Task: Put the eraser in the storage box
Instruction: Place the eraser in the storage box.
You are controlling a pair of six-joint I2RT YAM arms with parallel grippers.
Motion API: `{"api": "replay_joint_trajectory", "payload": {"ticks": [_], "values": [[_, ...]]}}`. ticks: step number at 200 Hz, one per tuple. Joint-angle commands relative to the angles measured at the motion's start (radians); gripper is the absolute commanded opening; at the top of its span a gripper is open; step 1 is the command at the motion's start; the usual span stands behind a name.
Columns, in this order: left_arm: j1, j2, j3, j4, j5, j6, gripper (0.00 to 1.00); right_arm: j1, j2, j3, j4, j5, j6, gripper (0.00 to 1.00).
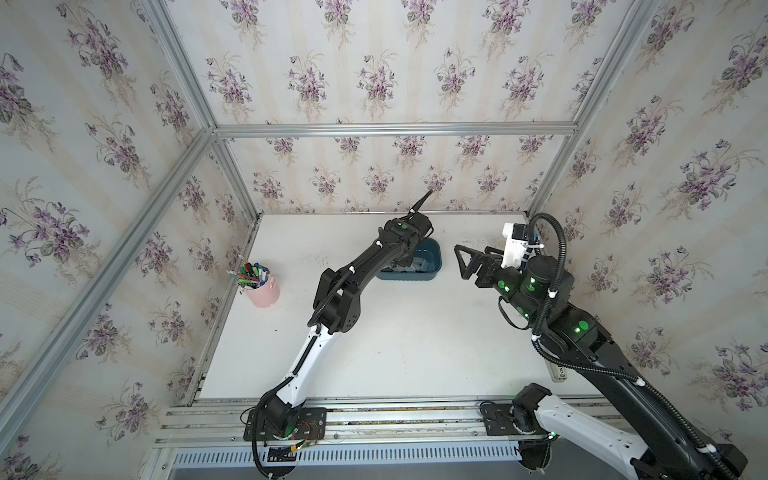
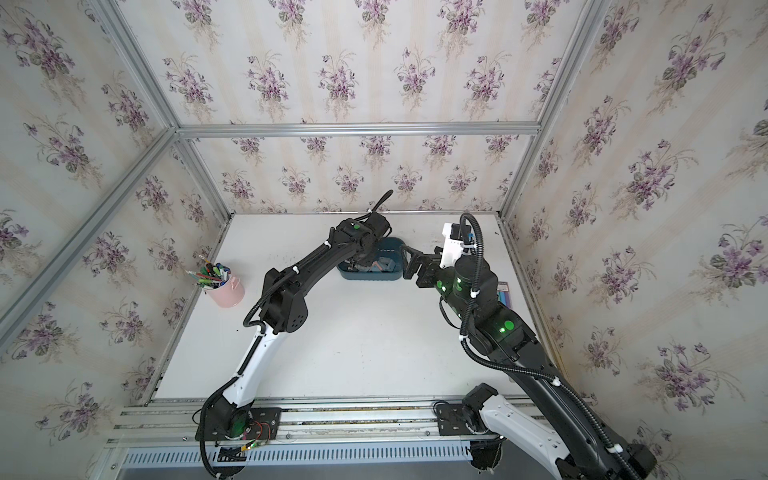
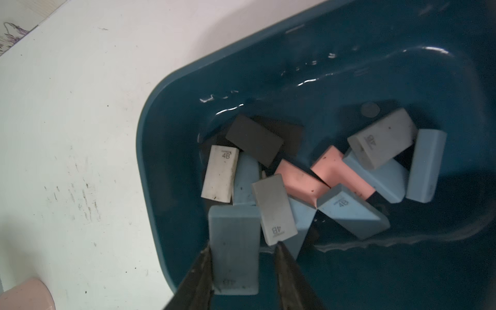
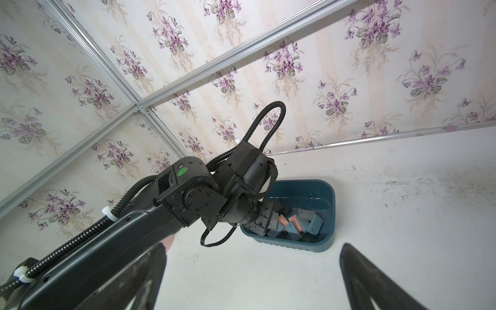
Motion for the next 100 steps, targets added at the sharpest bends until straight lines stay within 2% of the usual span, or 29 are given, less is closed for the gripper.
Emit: {"api": "replay_joint_trajectory", "payload": {"ticks": [1, 25, 29, 59, 79, 100], "values": [[-0.011, 0.008, 0.007, 0.014, -0.049, 0.039, 0.49, 0.001, -0.008, -0.005, 0.004, 0.009, 0.013, 1.00], [-0.018, 0.018, 0.009, 0.023, -0.075, 0.061, 0.54, 0.000, -0.014, -0.012, 0.013, 0.005, 0.015, 1.00], [-0.018, 0.019, 0.010, 0.025, -0.076, 0.062, 0.59, 0.000, -0.014, -0.014, 0.014, 0.004, 0.016, 1.00], [-0.023, 0.024, 0.012, 0.038, -0.086, 0.075, 0.73, 0.000, -0.024, -0.018, 0.015, 0.008, 0.017, 1.00], [-0.038, 0.026, 0.012, 0.045, -0.124, 0.099, 0.77, 0.000, -0.031, -0.018, 0.015, 0.013, 0.014, 1.00], [-0.064, 0.028, 0.011, 0.056, -0.189, 0.137, 0.86, 0.000, -0.030, -0.022, 0.016, 0.013, 0.015, 1.00]]}}
